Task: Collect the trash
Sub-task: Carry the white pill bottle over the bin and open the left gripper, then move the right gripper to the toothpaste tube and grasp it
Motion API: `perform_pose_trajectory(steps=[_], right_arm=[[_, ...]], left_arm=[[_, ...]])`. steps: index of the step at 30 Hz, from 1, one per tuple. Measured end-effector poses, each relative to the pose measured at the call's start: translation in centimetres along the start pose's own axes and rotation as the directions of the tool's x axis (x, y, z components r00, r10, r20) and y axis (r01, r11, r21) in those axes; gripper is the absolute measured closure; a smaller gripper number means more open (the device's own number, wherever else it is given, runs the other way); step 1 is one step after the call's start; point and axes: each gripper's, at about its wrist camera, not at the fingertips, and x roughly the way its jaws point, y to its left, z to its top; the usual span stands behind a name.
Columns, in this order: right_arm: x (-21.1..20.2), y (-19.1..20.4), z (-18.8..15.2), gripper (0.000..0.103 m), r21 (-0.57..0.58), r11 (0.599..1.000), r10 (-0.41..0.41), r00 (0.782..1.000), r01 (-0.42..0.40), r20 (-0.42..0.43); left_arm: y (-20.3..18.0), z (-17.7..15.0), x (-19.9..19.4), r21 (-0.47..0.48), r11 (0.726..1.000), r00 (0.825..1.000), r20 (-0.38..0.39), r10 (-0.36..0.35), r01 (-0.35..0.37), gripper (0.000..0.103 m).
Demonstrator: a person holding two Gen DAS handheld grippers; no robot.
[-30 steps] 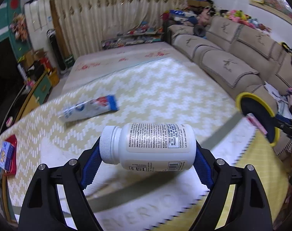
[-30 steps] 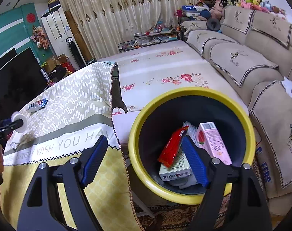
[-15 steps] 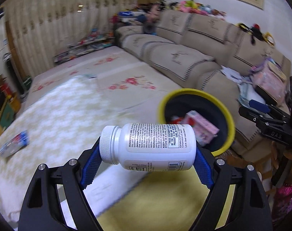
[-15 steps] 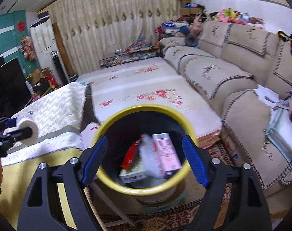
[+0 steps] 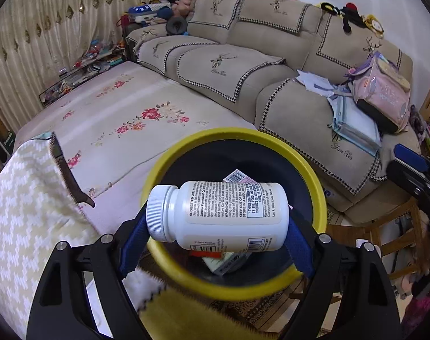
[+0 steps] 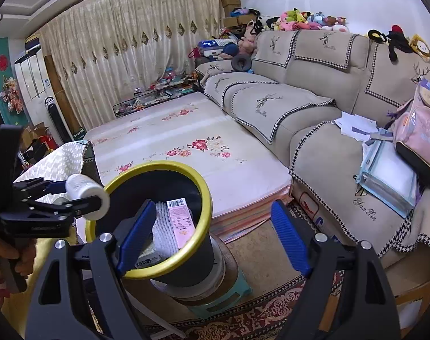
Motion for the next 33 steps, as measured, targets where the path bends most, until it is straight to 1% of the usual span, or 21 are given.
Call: perform_pose_trajectory(steps=[1, 2, 4, 6, 9, 12, 13, 17, 19, 20, 22, 23, 24, 26, 29, 30, 31, 32, 33], right_arm=[[0.0, -0.1, 0.0, 0.024, 0.002, 1.0, 0.001, 1.0, -0.001, -0.002], [0.1, -0.1, -0.1, 0.024, 0.003, 1.0, 0.003, 1.0, -0.003, -0.005], [0.3, 0.1, 0.0, 0.024, 0.004, 1.0, 0.009, 1.0, -0.009, -0.011], [0.5, 0.3, -0.1, 0.024, 0.002, 1.0, 0.015, 1.0, -0.015, -0.015], [1.0, 1.0, -0.2, 0.024, -0.008, 0.999, 0.031, 0.999, -0.031, -0.029], [1.7, 2.5, -0.3, 0.024, -0.028, 0.998, 0.059, 0.997, -0.061, -0.052], [1.9, 3.4, -0.4, 0.024, -0.041, 0.996, 0.077, 0.995, -0.079, -0.059], [2.5, 7.1, -0.3, 0.024, -0.102, 0.983, 0.146, 0.986, -0.154, -0.084], [2.8, 9.6, -0.1, 0.024, -0.14, 0.968, 0.193, 0.976, -0.206, -0.103], [3.0, 10.8, 0.1, 0.024, -0.157, 0.961, 0.213, 0.971, -0.229, -0.111], [3.2, 13.8, 0.5, 0.024, -0.197, 0.939, 0.26, 0.957, -0.281, -0.126], [3.2, 14.9, 0.7, 0.024, -0.211, 0.931, 0.274, 0.953, -0.296, -0.13], [3.2, 16.7, 0.9, 0.024, -0.232, 0.919, 0.295, 0.946, -0.319, -0.135], [3.3, 20.0, 1.4, 0.024, -0.266, 0.893, 0.334, 0.931, -0.363, -0.15], [3.2, 24.7, 1.8, 0.024, -0.317, 0.853, 0.382, 0.91, -0.415, -0.162], [3.1, 26.9, 1.9, 0.024, -0.342, 0.833, 0.398, 0.9, -0.435, -0.176], [3.2, 28.8, 1.9, 0.024, -0.362, 0.811, 0.419, 0.888, -0.459, -0.189], [3.3, 30.1, 1.9, 0.024, -0.376, 0.794, 0.434, 0.879, -0.478, -0.2], [3.5, 32.2, 1.8, 0.024, -0.395, 0.773, 0.446, 0.868, -0.497, -0.219]], left_arm=[[-0.1, 0.2, 0.6, 0.005, 1.0, 1.0, -0.006, 0.004, -0.004, 0.018], [-0.2, 0.5, 1.2, 0.009, 1.0, 1.0, -0.013, 0.016, -0.015, 0.015], [0.0, 0.5, 1.1, -0.004, 1.0, 1.0, -0.006, 0.023, -0.023, 0.013], [0.8, 0.3, 0.1, -0.032, 0.999, 1.0, 0.008, 0.019, -0.018, 0.013], [2.5, -0.7, -3.1, -0.074, 0.997, 0.998, 0.051, 0.04, -0.036, 0.013], [4.4, -2.5, -6.9, -0.13, 0.99, 0.993, 0.102, 0.065, -0.051, 0.011], [5.2, -3.5, -8.4, -0.153, 0.986, 0.989, 0.122, 0.082, -0.063, 0.01], [8.3, -7.6, -14.0, -0.238, 0.963, 0.969, 0.179, 0.172, -0.127, 0.009], [10.2, -10.0, -16.7, -0.283, 0.944, 0.955, 0.19, 0.229, -0.17, 0.009], [11.4, -11.5, -18.2, -0.308, 0.929, 0.944, 0.188, 0.27, -0.204, 0.009], [13.2, -13.5, -20.1, -0.337, 0.907, 0.928, 0.181, 0.327, -0.254, 0.009], [14.5, -14.9, -21.4, -0.357, 0.886, 0.91, 0.175, 0.376, -0.297, 0.009], [15.4, -15.9, -22.2, -0.372, 0.871, 0.899, 0.169, 0.404, -0.321, 0.008], [17.9, -18.2, -23.9, -0.417, 0.834, 0.879, 0.143, 0.454, -0.362, 0.008], [21.3, -21.5, -26.1, -0.489, 0.777, 0.855, 0.114, 0.506, -0.395, 0.008], [22.6, -22.8, -26.8, -0.51, 0.752, 0.839, 0.101, 0.535, -0.418, 0.008], [23.5, -23.7, -27.3, -0.521, 0.735, 0.827, 0.094, 0.554, -0.434, 0.008], [24.4, -24.8, -27.8, -0.535, 0.715, 0.814, 0.083, 0.576, -0.451, 0.008], [25.6, -26.0, -28.2, -0.55, 0.692, 0.801, 0.067, 0.595, -0.468, 0.008]])
